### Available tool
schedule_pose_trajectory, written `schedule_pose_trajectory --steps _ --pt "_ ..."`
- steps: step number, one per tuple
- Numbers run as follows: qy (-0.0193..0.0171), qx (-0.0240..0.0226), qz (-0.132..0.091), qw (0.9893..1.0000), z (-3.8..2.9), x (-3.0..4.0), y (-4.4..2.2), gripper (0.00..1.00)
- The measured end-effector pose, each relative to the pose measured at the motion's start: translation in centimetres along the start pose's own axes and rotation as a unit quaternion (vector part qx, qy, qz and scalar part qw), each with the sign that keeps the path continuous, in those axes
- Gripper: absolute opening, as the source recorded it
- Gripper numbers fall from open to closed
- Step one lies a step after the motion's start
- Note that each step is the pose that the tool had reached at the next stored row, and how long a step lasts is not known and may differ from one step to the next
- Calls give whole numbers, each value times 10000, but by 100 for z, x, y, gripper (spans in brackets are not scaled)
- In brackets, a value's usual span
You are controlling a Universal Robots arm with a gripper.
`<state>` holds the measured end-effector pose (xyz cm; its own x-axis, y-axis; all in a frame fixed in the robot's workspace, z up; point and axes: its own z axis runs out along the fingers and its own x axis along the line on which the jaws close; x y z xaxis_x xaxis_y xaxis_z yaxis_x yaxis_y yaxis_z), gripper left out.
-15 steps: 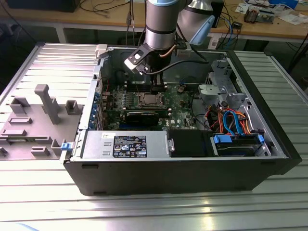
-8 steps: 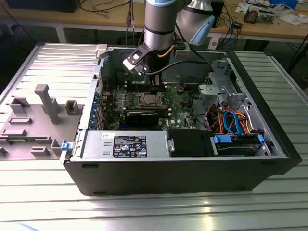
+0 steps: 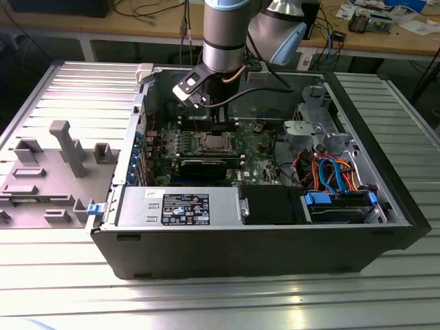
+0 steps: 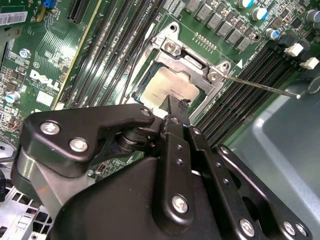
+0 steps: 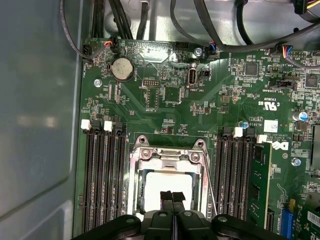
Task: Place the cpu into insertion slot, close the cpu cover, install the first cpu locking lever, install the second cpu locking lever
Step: 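Close the cpu cover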
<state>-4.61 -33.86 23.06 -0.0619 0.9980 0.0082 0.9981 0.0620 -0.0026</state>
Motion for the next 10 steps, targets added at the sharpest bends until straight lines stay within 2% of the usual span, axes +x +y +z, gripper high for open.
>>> schedule_pose_trajectory --steps 10 --pt "0 0 -4 10000 14 0 -2 11"
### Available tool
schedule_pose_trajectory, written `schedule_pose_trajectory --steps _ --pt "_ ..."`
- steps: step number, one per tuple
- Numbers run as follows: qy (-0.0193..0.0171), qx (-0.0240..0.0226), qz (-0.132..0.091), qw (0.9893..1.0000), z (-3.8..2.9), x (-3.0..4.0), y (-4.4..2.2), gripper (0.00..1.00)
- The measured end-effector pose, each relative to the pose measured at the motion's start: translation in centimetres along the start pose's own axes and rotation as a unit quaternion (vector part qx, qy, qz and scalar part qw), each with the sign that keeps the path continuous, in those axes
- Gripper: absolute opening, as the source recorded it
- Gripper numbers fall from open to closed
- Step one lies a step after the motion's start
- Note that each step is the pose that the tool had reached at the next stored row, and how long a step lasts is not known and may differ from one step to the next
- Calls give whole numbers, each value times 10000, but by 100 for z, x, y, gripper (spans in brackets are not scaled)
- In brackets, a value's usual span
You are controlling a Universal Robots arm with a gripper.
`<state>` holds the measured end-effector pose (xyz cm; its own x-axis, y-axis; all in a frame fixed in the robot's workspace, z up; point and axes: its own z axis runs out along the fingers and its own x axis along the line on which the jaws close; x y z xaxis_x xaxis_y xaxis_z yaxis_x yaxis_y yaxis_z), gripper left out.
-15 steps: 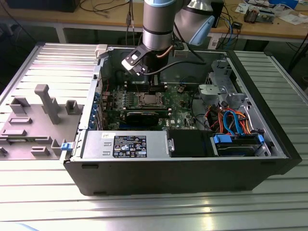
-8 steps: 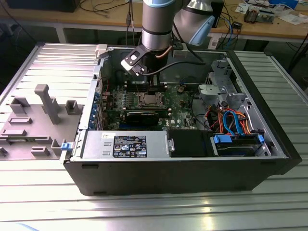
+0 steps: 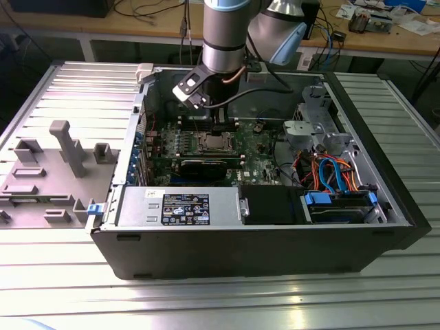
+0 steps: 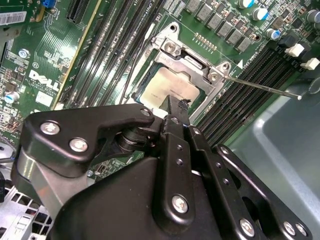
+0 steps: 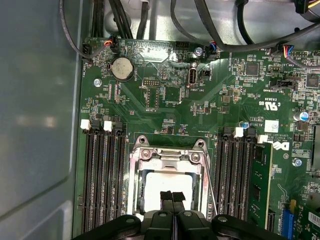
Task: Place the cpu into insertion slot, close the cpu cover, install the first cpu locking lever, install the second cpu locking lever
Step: 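Close the cpu cover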
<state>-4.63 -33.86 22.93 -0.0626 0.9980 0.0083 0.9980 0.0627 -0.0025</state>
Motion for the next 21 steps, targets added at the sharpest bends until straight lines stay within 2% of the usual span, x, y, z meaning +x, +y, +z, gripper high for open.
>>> schedule_pose_trajectory --steps 9,13,15,21 --pt "1 0 -1 10000 30 4 -58 11" --pt "3 0 -9 10000 81 8 -133 11" --pt "6 0 -17 10000 124 11 -198 11" --pt "6 0 -27 10000 183 14 -247 11"
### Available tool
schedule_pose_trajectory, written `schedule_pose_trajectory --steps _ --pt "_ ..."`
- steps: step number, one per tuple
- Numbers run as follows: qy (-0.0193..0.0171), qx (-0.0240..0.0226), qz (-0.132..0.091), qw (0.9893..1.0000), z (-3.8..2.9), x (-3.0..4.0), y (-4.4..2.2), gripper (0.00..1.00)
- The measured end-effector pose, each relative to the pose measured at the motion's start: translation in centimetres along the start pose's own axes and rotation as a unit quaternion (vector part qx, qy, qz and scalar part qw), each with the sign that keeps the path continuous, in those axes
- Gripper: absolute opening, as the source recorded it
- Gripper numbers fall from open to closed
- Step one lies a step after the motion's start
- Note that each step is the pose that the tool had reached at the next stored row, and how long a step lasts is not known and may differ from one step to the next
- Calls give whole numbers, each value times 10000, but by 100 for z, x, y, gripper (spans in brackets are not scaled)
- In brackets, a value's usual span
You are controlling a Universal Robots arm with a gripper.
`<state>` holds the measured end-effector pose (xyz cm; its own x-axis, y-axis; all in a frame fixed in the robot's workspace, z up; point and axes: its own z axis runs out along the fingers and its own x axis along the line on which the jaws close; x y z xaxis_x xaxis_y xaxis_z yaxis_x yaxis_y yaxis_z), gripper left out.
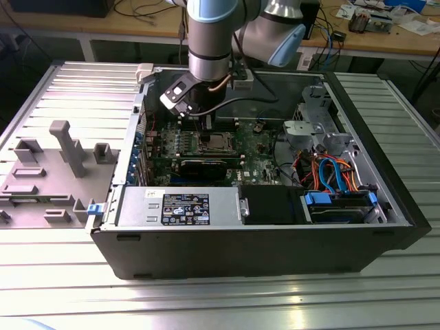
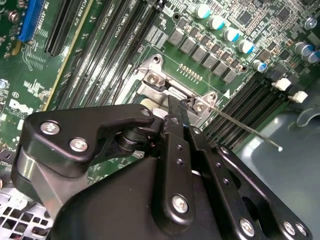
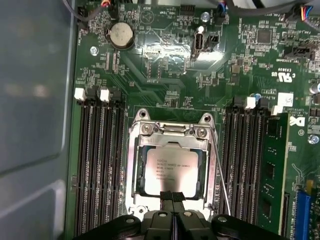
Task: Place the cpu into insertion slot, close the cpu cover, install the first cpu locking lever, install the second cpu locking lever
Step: 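Close the cpu cover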
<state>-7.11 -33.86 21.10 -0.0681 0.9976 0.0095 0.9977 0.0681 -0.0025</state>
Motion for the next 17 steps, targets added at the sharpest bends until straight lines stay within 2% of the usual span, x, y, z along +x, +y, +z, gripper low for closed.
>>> schedule_pose_trajectory --steps 4,9,11,14,17 --pt "-2 2 -1 10000 54 -1 -2 11" --pt "-1 1 -1 10000 69 0 -2 11" --pt "8 -6 -1 10000 54 2 0 11" --pt "-2 -1 -1 10000 -21 2 -1 11" --pt "-2 0 -1 10000 -32 2 9 11"
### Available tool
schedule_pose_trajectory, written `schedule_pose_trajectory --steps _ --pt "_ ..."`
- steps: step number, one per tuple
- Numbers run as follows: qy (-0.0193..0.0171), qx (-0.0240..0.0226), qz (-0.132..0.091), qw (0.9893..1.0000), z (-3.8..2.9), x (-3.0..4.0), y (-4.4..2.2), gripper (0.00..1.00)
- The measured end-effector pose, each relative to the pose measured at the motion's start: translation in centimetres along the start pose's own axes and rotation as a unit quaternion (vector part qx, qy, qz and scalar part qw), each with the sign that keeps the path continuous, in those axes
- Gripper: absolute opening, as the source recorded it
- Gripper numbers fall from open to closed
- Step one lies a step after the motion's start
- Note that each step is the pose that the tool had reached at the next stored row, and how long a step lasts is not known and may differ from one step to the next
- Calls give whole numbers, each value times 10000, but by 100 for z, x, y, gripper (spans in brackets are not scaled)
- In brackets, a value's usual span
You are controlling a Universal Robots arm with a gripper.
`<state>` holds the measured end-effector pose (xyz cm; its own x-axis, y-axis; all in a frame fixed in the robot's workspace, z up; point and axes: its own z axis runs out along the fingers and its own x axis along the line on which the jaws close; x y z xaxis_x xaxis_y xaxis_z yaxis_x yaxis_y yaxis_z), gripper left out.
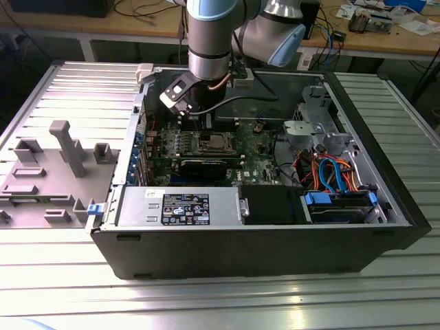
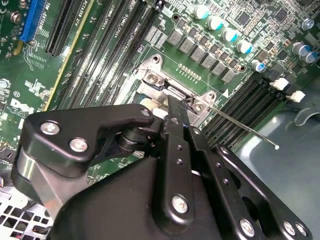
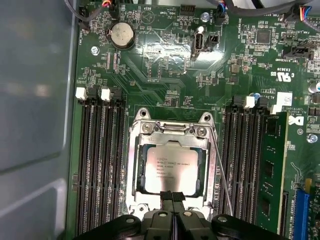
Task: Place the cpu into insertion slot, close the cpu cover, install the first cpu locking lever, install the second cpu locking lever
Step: 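Close the cpu cover, then install the first cpu locking lever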
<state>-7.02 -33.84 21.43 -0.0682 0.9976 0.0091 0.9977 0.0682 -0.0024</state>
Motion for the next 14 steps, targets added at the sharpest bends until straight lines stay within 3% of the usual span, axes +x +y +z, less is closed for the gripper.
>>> schedule_pose_trajectory --steps 2,4,7,14 --pt "-1 1 0 10000 -1 -3 34 11" --pt "-1 1 0 10000 -1 -8 123 11" --pt "-1 1 -1 10000 -1 -13 203 11" --pt "-1 1 0 10000 -1 -14 248 11"
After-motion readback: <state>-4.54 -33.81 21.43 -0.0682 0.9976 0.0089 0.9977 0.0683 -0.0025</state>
